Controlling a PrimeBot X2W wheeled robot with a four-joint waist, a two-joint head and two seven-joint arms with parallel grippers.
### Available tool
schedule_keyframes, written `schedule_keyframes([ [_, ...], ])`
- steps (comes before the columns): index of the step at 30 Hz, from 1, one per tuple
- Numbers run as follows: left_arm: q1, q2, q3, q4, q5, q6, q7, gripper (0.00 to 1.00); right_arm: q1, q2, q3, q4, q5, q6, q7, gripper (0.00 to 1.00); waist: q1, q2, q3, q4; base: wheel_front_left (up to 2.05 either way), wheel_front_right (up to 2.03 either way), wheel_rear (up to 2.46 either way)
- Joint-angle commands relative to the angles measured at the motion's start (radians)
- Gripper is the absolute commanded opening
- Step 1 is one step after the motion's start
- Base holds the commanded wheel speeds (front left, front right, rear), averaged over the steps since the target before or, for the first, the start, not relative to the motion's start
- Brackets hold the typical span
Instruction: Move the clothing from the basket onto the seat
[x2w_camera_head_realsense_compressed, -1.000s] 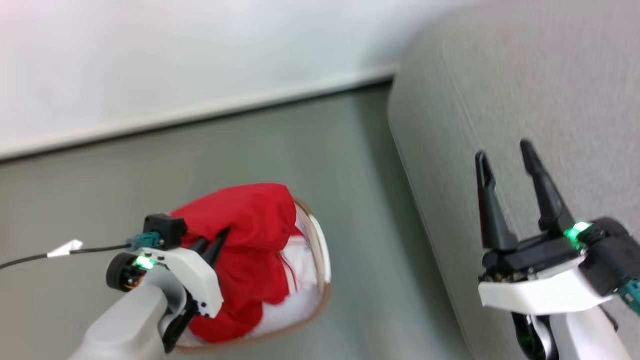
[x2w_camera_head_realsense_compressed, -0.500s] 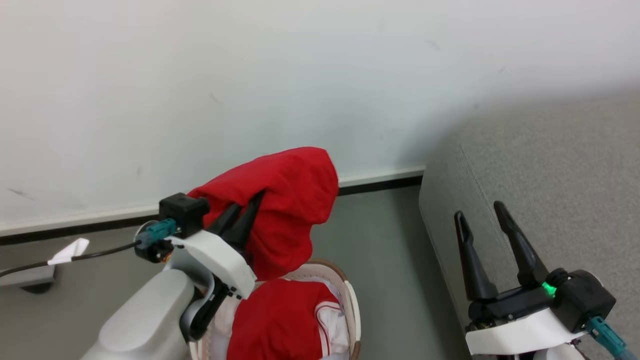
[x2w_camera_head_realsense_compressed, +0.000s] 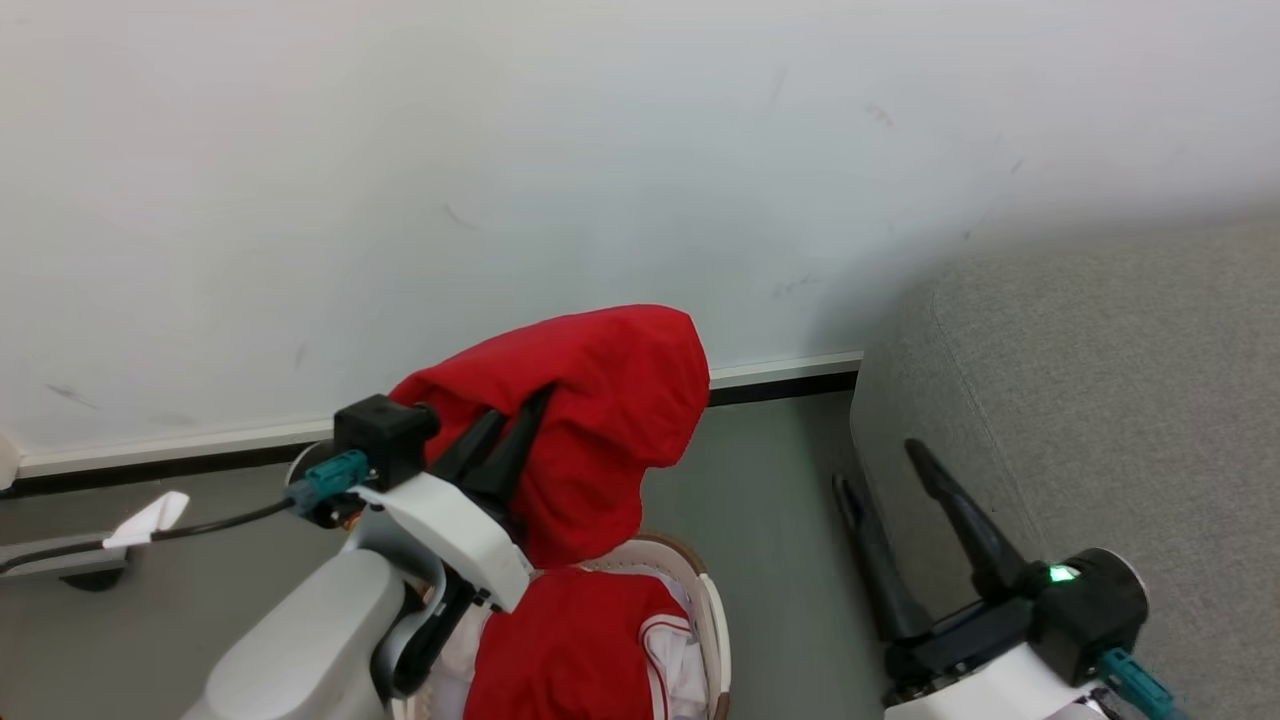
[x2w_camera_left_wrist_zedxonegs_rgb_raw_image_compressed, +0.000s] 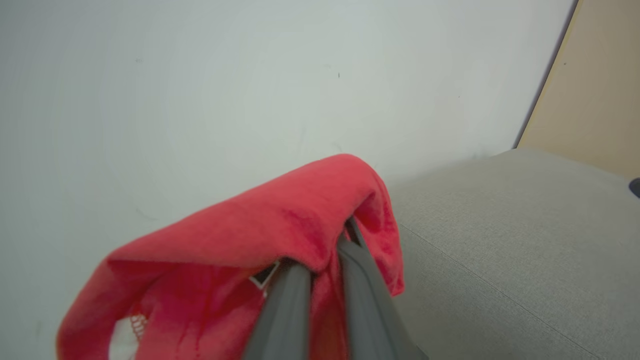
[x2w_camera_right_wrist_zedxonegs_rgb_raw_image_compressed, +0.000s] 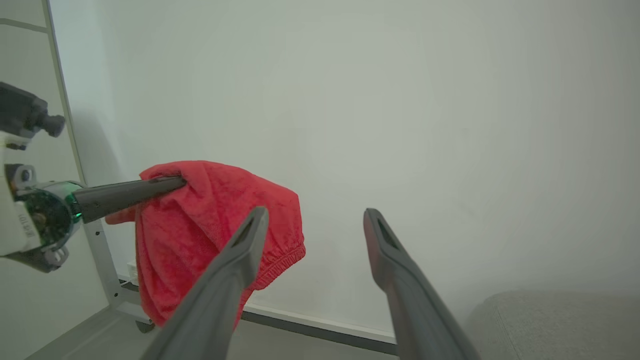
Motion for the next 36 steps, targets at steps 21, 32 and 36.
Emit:
schedule_keyframes([
  [21, 0.000, -0.092, -0.132, -0.019, 0.052, -0.046, 0.019, 0.00, -0.249, -0.015, 0.305, 0.426, 0.002, -0.002, 0.000, 1.00, 0.0002, 0.0000, -0.006, 0.123, 0.00, 0.00, 0.00],
  [32, 0.004, -0.142, -0.229, -0.037, 0.059, -0.076, 0.056, 0.00, -0.325, 0.001, 0.367, 0.561, 0.034, -0.002, 0.000, 1.00, 0.0002, 0.0000, -0.025, 0.202, 0.00, 0.00, 0.00],
  [36, 0.007, -0.148, -0.252, -0.043, 0.049, -0.084, 0.066, 0.00, -0.340, 0.003, 0.398, 0.576, 0.054, -0.002, 0.000, 1.00, 0.0002, 0.0000, -0.027, 0.220, 0.00, 0.00, 0.00],
])
